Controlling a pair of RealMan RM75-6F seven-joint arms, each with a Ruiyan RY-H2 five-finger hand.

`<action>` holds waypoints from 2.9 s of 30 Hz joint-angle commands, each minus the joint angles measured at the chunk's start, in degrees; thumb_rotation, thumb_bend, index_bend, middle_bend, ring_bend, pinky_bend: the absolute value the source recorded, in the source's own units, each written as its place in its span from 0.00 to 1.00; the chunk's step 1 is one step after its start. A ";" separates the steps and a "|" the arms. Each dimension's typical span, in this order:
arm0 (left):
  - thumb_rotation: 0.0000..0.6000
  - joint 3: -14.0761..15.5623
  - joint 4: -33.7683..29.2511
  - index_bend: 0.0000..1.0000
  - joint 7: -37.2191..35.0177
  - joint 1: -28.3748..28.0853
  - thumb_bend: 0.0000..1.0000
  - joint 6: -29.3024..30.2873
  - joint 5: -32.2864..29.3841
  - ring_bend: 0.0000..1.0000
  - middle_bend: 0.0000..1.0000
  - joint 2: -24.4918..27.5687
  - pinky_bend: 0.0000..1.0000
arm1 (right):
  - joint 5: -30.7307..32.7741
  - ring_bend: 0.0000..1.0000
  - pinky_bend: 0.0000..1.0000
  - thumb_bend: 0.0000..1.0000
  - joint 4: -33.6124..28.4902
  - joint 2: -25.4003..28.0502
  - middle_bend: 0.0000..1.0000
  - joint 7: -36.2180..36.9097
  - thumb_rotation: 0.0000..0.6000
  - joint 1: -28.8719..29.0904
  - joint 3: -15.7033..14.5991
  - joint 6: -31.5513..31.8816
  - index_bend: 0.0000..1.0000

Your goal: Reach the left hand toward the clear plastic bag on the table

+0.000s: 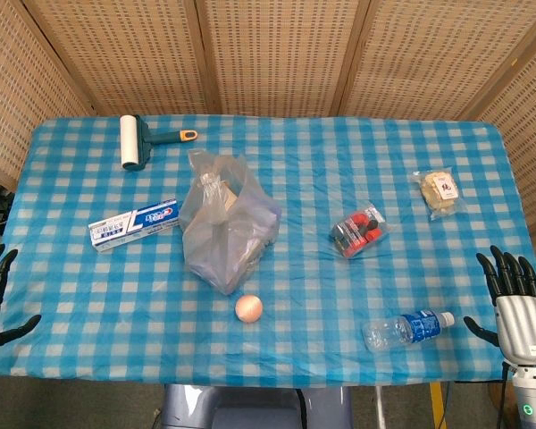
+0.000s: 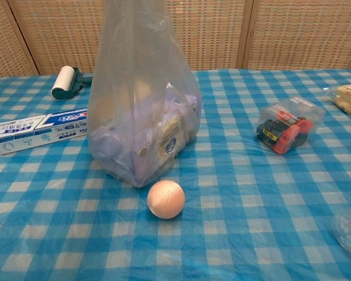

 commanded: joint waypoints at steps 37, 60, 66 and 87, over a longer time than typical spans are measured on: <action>1.00 -15.43 -12.76 0.07 -45.15 -39.26 0.00 -37.34 -4.55 0.00 0.00 -0.81 0.00 | 8.38 0.00 0.00 0.00 2.52 -1.22 0.00 -1.90 1.00 1.38 3.32 -3.10 0.00; 1.00 -26.46 -12.64 0.09 -60.30 -47.53 0.00 -45.86 -21.80 0.05 0.01 -6.72 0.00 | 9.21 0.00 0.00 0.00 2.96 -1.55 0.00 -2.46 1.00 1.76 3.23 -3.76 0.00; 1.00 -29.78 -6.82 0.15 -67.69 -50.21 0.00 -46.24 -23.59 0.17 0.14 -12.95 0.00 | 9.50 0.00 0.00 0.00 3.08 -1.78 0.00 -3.00 1.00 1.93 3.15 -4.08 0.00; 1.00 -32.66 -4.66 1.00 -62.56 -52.45 0.00 -51.58 -39.47 0.87 0.92 -13.76 1.00 | 9.72 0.00 0.00 0.00 2.91 -1.98 0.00 -3.59 1.00 2.10 3.01 -4.15 0.00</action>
